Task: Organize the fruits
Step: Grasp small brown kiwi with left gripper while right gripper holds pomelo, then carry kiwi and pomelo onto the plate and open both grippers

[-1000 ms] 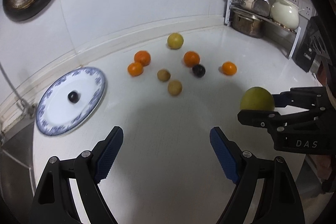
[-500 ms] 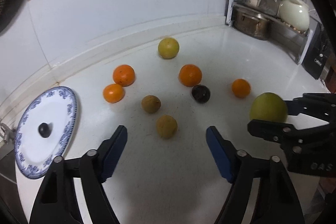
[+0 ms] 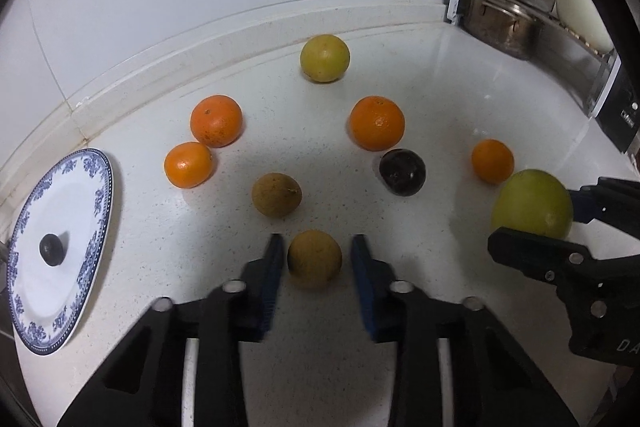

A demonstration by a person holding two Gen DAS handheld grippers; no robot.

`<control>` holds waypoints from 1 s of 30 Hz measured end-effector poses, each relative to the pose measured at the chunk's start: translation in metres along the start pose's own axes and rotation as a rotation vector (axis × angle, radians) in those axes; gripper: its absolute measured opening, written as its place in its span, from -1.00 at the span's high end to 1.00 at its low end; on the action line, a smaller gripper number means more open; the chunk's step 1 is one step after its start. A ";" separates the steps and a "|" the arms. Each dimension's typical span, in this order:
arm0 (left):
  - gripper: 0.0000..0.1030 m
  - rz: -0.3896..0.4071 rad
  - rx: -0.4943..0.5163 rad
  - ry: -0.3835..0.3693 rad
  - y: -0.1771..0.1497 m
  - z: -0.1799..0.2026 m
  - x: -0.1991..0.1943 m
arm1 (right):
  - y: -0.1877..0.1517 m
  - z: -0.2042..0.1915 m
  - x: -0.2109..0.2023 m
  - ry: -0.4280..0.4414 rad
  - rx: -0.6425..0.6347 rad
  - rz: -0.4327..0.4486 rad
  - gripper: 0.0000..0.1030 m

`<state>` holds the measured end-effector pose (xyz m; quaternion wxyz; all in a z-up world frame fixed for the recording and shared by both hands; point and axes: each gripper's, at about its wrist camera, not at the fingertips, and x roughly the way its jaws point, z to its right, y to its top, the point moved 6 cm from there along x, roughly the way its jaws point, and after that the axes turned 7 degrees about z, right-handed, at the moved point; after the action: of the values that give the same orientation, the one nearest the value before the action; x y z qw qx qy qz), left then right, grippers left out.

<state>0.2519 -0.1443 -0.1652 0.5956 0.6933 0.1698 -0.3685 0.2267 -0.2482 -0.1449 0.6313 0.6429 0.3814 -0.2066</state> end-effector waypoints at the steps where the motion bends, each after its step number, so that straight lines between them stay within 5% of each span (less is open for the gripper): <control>1: 0.48 0.001 -0.004 -0.003 0.000 0.000 -0.001 | 0.000 0.001 0.001 0.001 0.000 0.000 0.03; 14: 0.48 0.023 -0.082 -0.014 -0.002 -0.014 -0.031 | 0.007 -0.010 -0.003 0.038 -0.017 0.017 0.03; 30: 0.48 0.138 -0.131 0.099 -0.015 -0.064 -0.105 | 0.021 -0.076 -0.019 0.132 -0.099 0.074 0.03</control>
<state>0.1906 -0.0588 -0.0997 0.6544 0.6805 0.1745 -0.2797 0.2142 -0.1770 -0.1086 0.6428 0.6369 0.4081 -0.1213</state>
